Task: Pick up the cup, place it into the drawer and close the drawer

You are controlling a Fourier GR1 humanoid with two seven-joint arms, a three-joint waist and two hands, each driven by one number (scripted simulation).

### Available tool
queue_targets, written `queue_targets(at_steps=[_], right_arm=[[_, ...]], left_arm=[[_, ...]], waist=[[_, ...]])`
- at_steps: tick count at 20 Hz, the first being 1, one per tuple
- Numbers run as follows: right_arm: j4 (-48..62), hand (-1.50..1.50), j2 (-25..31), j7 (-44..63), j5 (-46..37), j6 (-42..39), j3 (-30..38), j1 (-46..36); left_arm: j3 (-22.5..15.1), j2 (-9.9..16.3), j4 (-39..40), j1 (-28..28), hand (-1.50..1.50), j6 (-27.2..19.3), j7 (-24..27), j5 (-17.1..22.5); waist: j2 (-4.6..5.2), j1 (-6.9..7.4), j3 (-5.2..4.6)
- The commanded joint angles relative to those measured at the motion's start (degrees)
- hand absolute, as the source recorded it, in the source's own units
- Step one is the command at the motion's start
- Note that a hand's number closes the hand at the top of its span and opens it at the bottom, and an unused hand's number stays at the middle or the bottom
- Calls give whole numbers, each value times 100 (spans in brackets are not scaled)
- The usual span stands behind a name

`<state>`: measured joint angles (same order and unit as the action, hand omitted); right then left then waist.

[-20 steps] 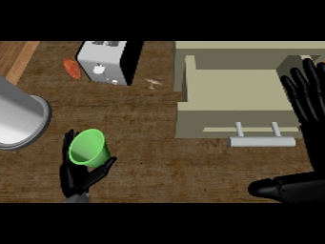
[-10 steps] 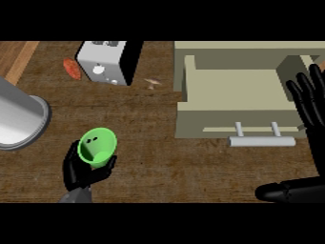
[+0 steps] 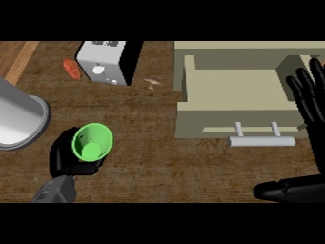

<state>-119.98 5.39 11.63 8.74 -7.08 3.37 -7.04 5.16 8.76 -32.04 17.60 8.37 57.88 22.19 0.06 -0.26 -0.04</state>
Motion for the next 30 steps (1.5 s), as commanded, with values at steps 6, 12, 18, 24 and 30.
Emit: queue_targets(at_steps=[6,12,18,24,30], right_arm=[[72,-150,-207,-374,-227,28,-156,351],[-256,-150,68,211,224,-75,99,226],[-129,-150,-87,-223,53,-127,-8,518],[-59,-150,143,331,219,-14,244,-67],[190,-150,-101,-356,-270,-13,-35,283]], left_arm=[[-320,147,-1579,-307,150,592,-274,28],[-745,162,-3297,-244,150,96,-1699,-2],[-873,-43,-4643,-227,150,-396,-2976,157],[-982,-437,-4944,714,150,-1205,-3681,-128],[-861,-403,-4983,1822,150,-1676,-4649,-305]], waist=[[-29,78,11],[-47,88,14],[-22,38,8],[-14,13,5],[-9,-2,7]])
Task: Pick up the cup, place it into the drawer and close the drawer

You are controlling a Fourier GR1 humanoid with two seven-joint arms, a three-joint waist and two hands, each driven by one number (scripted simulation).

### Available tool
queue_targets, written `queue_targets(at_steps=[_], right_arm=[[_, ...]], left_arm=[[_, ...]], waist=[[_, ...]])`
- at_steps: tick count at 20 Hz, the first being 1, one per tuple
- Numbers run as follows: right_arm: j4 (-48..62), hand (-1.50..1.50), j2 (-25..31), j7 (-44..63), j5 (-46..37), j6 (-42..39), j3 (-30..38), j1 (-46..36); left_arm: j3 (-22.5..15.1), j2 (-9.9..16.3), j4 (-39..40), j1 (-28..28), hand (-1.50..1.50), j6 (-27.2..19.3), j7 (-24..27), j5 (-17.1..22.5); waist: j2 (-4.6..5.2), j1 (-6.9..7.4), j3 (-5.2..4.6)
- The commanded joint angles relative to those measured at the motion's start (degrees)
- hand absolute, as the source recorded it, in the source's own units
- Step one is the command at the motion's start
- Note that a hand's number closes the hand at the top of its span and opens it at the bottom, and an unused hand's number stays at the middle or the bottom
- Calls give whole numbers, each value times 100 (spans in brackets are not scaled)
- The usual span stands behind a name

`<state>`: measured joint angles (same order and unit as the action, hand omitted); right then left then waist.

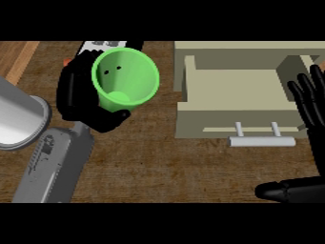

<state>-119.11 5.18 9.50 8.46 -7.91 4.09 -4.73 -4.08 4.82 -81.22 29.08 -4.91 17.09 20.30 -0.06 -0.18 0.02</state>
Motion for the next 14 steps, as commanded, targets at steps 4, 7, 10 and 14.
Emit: queue_targets(at_steps=[4,7,10,14], right_arm=[[84,-150,47,-69,131,-113,91,38],[201,-150,-117,-322,-132,-96,-146,152],[140,-150,86,-330,83,-229,171,257],[121,-150,-71,69,-164,169,-60,-274]], left_arm=[[-120,-226,129,1253,150,-787,-880,-562],[-165,-465,1039,1776,150,-876,-555,-752],[283,-223,1497,2293,150,-617,-698,-646],[105,-476,1903,2610,150,-792,-785,-796]], waist=[[2,-18,1],[17,-49,1],[14,-48,0],[16,-31,-1]])
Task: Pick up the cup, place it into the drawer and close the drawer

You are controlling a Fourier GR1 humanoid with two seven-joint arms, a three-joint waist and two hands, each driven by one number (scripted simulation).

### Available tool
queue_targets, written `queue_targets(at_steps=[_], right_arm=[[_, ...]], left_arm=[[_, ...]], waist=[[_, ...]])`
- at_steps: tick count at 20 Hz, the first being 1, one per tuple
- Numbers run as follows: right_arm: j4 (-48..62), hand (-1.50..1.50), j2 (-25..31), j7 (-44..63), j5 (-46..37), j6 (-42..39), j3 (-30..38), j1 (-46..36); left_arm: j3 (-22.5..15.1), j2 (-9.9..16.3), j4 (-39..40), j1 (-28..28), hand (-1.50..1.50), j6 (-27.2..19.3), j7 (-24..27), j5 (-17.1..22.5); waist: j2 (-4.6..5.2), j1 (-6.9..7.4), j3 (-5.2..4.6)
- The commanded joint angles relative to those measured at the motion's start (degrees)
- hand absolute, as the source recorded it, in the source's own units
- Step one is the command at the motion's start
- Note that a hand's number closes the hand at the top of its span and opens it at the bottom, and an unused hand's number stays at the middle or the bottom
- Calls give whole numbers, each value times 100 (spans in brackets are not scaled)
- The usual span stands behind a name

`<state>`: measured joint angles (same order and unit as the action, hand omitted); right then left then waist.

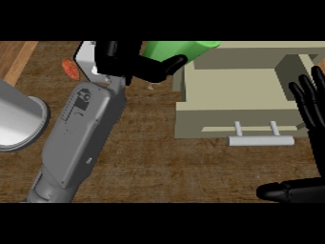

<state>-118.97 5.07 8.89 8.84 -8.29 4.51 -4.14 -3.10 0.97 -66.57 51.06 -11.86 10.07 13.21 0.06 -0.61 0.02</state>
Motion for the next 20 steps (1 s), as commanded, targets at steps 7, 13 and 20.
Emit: queue_targets(at_steps=[7,13,20], right_arm=[[341,-150,162,-60,99,-109,185,-311],[180,-150,109,36,127,-60,167,-176],[235,-150,166,-30,185,-147,188,-278]], left_arm=[[-412,-96,1847,1221,150,-765,461,348],[-743,-96,2546,1560,150,-842,757,812],[-1288,-97,3694,2030,150,-1065,1121,1499]], waist=[[23,-79,-1],[22,-104,0],[62,-284,2]])
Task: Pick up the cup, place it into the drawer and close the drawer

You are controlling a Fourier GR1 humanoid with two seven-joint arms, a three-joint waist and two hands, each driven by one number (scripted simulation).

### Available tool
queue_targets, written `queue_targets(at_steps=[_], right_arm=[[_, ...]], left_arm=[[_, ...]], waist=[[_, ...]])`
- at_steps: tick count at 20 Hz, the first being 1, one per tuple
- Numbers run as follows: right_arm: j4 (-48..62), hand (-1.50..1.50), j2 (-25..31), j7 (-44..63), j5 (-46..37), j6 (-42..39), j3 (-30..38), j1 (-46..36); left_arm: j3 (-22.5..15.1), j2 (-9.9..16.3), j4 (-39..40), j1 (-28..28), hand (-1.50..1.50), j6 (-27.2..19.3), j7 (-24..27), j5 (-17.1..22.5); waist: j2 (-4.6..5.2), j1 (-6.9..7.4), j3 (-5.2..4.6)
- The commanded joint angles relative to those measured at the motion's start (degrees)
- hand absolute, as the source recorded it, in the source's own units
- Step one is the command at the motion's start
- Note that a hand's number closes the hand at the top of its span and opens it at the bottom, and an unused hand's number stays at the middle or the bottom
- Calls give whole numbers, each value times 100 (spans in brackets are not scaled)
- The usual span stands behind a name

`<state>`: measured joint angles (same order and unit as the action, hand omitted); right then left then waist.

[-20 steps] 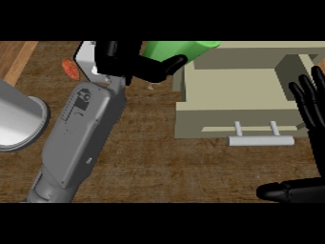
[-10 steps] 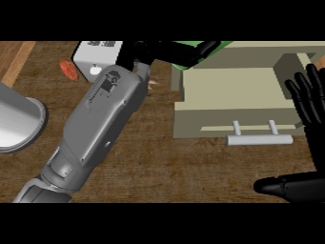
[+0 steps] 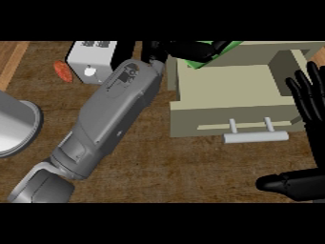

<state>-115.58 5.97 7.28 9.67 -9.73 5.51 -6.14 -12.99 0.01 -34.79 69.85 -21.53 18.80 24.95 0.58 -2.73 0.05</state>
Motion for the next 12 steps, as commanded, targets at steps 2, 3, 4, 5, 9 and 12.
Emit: queue_targets(at_steps=[2,3,4,5,9,12], right_arm=[[52,-150,-53,-22,-99,13,-124,-25],[-125,-150,55,82,41,-98,-85,-23],[-41,-150,16,-88,-53,-80,-70,73],[126,-150,97,-246,218,-287,96,130],[247,-150,0,19,-140,-24,-192,-352],[-99,-150,-163,135,-131,-5,-451,-113]], left_arm=[[-485,-1,632,408,150,-93,10,460],[-534,-1,872,568,150,-188,127,441],[-623,-1,953,474,150,-65,178,476],[-806,-1,914,332,150,-174,293,574],[-1262,-1,1026,503,150,-188,280,772],[-1377,-1,1279,713,150,-299,106,802]], waist=[[6,-40,0],[34,-166,2],[30,-128,2],[34,-160,5],[66,-258,3],[60,-304,3]])
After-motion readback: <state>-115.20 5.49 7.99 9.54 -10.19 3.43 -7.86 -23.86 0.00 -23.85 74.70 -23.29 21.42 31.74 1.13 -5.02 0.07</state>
